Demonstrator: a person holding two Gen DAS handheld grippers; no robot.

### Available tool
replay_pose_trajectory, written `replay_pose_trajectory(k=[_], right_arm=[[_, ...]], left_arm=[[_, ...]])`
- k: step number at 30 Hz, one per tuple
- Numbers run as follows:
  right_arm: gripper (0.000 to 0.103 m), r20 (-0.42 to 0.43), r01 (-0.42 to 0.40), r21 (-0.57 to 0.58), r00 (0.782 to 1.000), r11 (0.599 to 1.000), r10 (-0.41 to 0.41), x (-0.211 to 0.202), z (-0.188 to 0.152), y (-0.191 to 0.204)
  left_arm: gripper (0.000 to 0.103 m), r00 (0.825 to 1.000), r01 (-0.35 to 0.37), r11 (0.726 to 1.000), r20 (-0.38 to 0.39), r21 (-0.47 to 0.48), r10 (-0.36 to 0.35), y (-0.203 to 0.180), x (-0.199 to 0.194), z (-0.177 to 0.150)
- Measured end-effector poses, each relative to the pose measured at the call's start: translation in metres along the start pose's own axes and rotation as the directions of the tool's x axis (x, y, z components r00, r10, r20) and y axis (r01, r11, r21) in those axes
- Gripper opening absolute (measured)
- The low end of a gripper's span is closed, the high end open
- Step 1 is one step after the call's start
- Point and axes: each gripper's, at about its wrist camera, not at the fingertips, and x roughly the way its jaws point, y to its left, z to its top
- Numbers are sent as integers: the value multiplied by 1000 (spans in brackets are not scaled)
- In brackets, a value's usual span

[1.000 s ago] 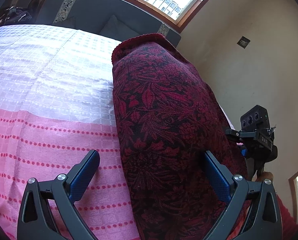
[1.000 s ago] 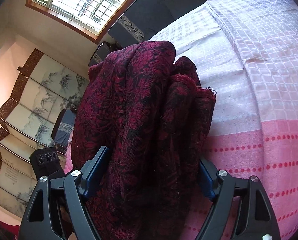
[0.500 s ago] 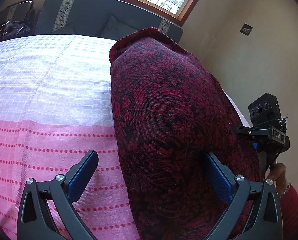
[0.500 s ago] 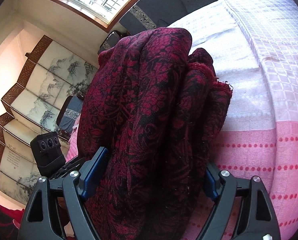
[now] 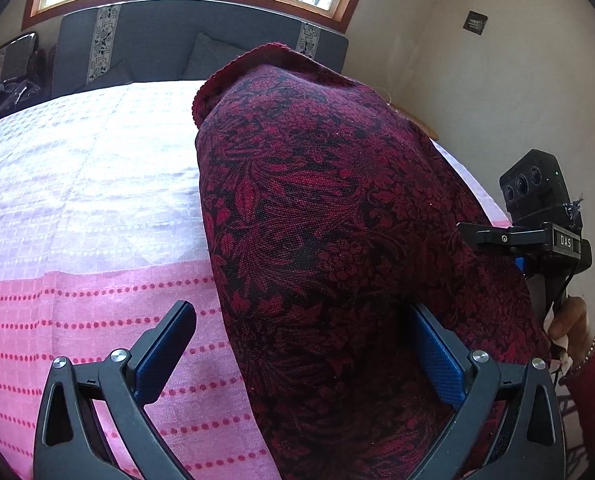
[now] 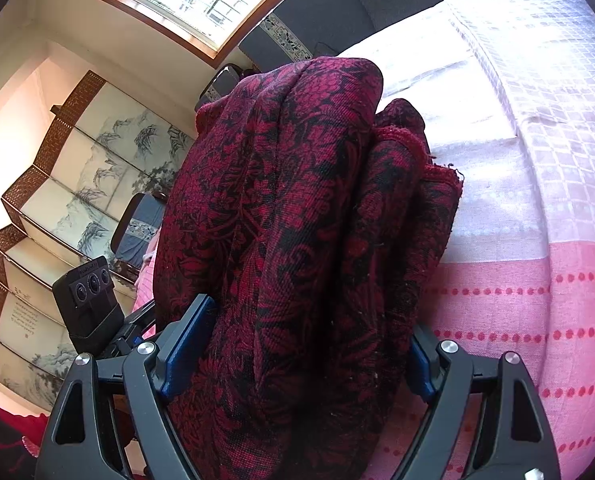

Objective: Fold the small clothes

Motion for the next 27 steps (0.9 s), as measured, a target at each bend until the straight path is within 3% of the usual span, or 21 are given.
replay_pose_trajectory(k=[6, 11, 15, 21, 27], right_arm=[[82, 2, -3, -1, 1000, 1000, 3, 0, -2, -1], [82, 6, -2, 0, 1000, 1000, 2, -1, -3, -2], [82, 6, -1, 1, 1000, 1000, 1, -1, -2, -2], [84, -8, -1, 10, 1000, 1000, 1, 0, 0, 1], [88, -38, -16, 16, 999, 1000, 17, 3, 6, 2]], left_arm=[[103, 1000, 18, 999, -26, 41, -17, 1, 7, 7], [103, 993, 92, 995, -76, 32, -90, 10, 17, 18], [103, 976, 183, 983, -116, -14, -183, 21, 30, 27], [103, 952, 266, 964, -151, -24, -266, 26, 42, 43], [103, 921, 356, 932, -140, -68, -363, 39, 50, 54]])
